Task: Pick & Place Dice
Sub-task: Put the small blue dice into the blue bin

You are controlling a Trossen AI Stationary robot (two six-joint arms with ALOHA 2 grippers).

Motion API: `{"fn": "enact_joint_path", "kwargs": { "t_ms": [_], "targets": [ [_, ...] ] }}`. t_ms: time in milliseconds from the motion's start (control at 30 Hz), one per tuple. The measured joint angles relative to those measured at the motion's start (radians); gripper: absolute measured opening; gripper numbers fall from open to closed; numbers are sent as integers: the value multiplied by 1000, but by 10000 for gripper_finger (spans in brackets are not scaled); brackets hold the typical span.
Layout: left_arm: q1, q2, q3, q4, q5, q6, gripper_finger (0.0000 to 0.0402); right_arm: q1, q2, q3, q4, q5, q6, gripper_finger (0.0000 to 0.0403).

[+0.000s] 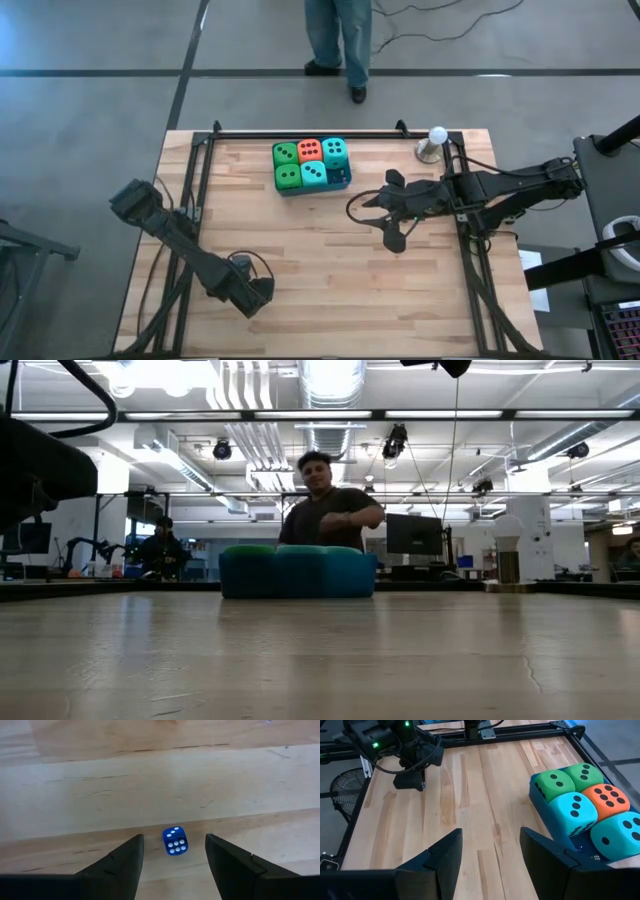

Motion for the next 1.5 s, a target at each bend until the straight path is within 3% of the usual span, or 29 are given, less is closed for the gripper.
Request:
{"fn": "enact_joint_path", "kwargs": {
  "t_ms": [1233, 1500],
  "targets": [
    [0, 2, -6, 15, -1, -33, 168, 0, 0, -2, 0, 0, -8, 194],
    [0, 2, -6, 25, 6, -33, 129, 0, 0, -2, 0, 0, -8, 194]
  ]
}}
